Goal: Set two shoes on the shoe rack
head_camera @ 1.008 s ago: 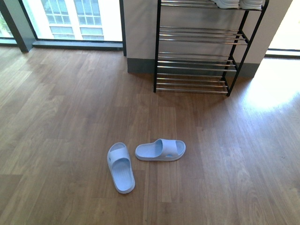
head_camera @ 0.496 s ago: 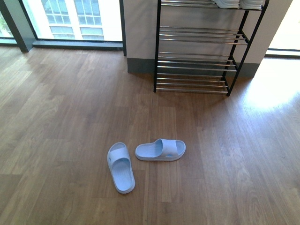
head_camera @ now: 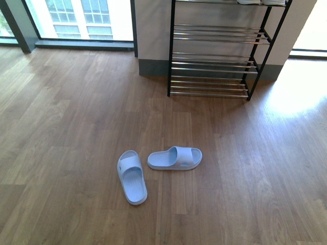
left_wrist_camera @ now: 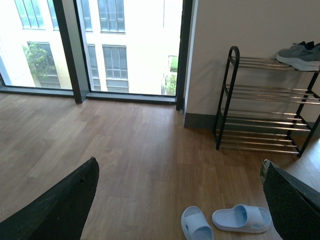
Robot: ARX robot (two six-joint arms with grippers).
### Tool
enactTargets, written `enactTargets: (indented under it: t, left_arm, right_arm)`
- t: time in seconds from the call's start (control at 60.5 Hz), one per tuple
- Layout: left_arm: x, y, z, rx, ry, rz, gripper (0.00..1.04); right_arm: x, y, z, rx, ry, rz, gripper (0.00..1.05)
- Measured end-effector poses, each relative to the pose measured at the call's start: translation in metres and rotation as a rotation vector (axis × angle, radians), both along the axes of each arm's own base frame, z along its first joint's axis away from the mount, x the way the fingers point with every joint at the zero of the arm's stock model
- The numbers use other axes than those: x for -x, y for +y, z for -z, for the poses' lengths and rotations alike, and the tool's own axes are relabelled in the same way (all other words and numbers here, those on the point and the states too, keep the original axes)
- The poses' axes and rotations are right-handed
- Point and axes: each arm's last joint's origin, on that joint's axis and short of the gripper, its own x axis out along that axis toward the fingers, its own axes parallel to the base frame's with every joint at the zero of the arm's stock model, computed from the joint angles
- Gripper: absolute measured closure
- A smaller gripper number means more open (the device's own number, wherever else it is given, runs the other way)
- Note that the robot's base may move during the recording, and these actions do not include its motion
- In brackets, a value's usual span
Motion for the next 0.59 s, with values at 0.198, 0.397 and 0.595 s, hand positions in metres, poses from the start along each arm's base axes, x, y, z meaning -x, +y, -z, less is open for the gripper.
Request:
enactTargets:
  t: [0.198,0.397,0.595]
  left_arm:
    - [0.0,0.0,0.0,0.0,0.0,0.0,0.09]
    - [0.0,0.0,0.0001,0.0,0.0,0.0,0.09]
    - [0.0,0.0,0.0001,0.0,0.0,0.0,0.09]
  right_arm:
    - [0.0,0.0,0.0,0.0,0.0,0.0,0.09]
    - [0.0,0.0,0.0,0.0,0.0,0.0,0.09]
    - [0.0,0.0,0.0,0.0,0.0,0.0,0.09]
